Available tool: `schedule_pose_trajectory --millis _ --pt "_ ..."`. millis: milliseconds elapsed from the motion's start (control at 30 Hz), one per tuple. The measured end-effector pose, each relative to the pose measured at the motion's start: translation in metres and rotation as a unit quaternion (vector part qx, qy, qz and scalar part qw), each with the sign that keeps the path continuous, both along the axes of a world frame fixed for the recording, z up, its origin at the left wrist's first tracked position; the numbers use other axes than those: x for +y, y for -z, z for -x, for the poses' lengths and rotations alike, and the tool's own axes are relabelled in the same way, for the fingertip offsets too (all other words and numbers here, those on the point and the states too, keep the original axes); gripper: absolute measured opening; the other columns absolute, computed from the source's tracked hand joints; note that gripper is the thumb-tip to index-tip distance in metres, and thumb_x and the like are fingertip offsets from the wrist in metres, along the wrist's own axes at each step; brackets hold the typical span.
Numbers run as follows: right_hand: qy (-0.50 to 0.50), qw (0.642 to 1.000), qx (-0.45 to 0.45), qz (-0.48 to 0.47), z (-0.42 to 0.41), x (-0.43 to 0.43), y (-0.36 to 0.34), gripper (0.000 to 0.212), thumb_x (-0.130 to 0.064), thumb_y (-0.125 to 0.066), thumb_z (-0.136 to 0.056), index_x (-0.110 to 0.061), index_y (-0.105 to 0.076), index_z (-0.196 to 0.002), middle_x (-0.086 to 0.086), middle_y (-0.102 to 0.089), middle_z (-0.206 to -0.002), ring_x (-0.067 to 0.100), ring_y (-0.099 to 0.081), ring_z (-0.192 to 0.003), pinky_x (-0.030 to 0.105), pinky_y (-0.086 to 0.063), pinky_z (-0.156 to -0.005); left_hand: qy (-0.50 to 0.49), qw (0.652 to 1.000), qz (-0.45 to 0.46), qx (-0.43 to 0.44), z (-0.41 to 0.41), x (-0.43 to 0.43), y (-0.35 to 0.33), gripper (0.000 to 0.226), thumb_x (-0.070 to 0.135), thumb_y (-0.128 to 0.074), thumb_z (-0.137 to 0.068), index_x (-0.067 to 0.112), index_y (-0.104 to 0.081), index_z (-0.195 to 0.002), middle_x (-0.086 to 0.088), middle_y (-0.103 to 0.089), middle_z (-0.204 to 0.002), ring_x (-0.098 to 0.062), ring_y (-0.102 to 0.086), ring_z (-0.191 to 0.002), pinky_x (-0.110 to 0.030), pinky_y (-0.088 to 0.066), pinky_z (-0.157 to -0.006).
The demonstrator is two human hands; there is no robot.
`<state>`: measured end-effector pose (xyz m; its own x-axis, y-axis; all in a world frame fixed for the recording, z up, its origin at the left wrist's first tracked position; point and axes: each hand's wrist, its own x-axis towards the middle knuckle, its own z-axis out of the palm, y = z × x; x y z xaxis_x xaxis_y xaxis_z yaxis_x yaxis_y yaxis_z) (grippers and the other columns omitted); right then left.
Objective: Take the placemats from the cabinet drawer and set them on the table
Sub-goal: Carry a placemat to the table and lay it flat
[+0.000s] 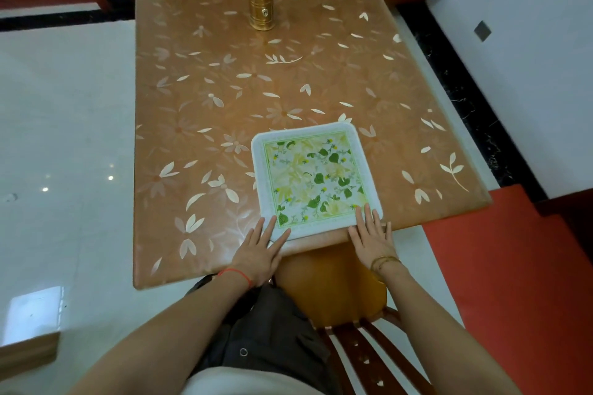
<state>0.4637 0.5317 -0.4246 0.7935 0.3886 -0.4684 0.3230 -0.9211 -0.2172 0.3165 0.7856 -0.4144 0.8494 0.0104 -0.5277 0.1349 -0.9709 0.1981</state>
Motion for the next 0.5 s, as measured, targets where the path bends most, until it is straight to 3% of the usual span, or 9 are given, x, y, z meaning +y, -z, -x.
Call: schedule_pose_trajectory --millis 133,267,400,500 --pt "0.047 0.999 0.009 -0.021 0.004 0.002 -0.003 0.065 -0.05 -0.003 -0.098 -0.018 0.014 -0.152 -0.004 0.02 -0.159 0.009 0.016 -0.147 0.04 0.012 -0.12 0.011 1.0 -0.005 0.015 0.001 0.004 -0.003 0.088 0.056 0.02 -0.072 0.031 0.012 -0.156 -0.011 0.022 -0.163 -0.034 0.016 -0.151 -0.041 0.001 -0.122" --pt "0.103 0.994 0.016 -0.036 0.005 0.004 -0.004 0.065 -0.047 -0.005 -0.1 -0.012 0.012 -0.152 0.002 0.018 -0.16 0.013 0.016 -0.147 0.037 0.011 -0.12 0.026 0.999 -0.013 0.03 0.002 0.01 -0.008 0.067 0.05 -0.003 -0.099 0.02 0.011 -0.157 -0.011 0.021 -0.163 -0.028 0.014 -0.152 -0.038 0.0 -0.123" --pt "0.196 0.979 0.027 -0.056 0.014 0.007 -0.008 0.067 -0.048 -0.007 -0.1 -0.008 0.01 -0.152 0.006 0.015 -0.161 0.017 0.013 -0.148 0.038 0.007 -0.121 0.021 0.999 0.013 0.039 0.012 0.02 -0.013 0.098 0.059 0.014 -0.075 0.003 0.007 -0.155 -0.014 0.014 -0.164 -0.026 0.009 -0.153 -0.035 0.0 -0.124" --pt "0.248 0.964 0.005 -0.095 0.021 0.003 -0.01 0.065 -0.045 -0.01 -0.101 -0.009 -0.001 -0.154 0.007 0.004 -0.162 0.018 0.005 -0.15 0.039 0.004 -0.122 -0.009 0.999 0.032 0.018 0.02 0.029 -0.023 0.073 0.046 -0.014 -0.101 0.0 0.004 -0.155 -0.016 0.007 -0.165 -0.026 0.005 -0.154 -0.032 0.001 -0.124"
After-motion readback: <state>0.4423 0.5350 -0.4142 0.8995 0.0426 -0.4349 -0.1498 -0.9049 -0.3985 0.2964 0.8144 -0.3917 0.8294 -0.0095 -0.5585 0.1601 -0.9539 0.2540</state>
